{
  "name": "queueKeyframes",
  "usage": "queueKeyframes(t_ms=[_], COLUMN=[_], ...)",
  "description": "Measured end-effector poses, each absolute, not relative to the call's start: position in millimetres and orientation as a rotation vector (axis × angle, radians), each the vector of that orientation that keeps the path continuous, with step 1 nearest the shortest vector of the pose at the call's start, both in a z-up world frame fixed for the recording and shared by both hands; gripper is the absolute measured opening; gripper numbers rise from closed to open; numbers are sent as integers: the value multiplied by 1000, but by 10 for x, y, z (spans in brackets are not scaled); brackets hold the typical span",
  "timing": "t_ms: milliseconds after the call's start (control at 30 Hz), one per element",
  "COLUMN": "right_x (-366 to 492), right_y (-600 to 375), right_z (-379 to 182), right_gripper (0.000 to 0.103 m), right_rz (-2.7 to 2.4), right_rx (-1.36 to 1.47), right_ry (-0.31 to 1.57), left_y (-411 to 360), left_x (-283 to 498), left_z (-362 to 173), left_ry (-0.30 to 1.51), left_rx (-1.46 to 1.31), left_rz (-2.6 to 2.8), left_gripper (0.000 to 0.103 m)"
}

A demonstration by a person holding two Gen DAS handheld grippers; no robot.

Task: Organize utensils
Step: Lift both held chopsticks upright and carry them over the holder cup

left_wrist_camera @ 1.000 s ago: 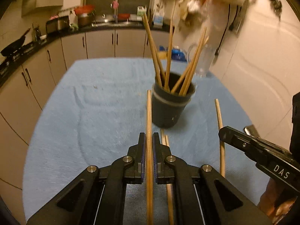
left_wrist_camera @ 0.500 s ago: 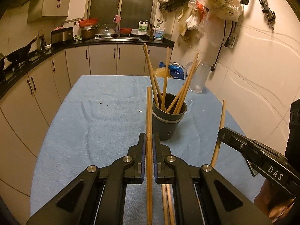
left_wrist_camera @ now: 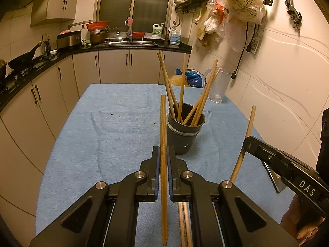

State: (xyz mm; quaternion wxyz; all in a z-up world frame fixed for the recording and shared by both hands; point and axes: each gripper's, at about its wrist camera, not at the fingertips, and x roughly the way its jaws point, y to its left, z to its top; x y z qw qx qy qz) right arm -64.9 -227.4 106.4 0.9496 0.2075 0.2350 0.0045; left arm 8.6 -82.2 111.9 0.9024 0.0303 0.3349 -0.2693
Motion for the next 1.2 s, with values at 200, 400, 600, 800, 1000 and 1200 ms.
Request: queueKeyframes(t_ms=[200,400,600,800,1000,1200], right_x=[-669,-683,-676,-690,-688,-674], right_y=[-2271,-2264,-2287,-2298,-2317,-2355], right_z=[1108,1140,1162,1199,1261,1366], right_gripper=[6,6,6,6,6,6], right_rz=[5,3,0,-2,-3,-9], right_rx=[422,415,420,424,417,407], right_ry=[469,461,456,447,434,415], left_y=[-791,-781,-777,-789,-821,-865], left_x=[69,53,46,40,41,67], left_z=[1166,1189,1221,1271,1311,1358], left_ry=[684,680,677,670,663,654], left_rx=[64,67,67,72,82,92], left_rz=[-553,-554,-554,-554,-558,-560], left_gripper=[6,6,6,6,6,6])
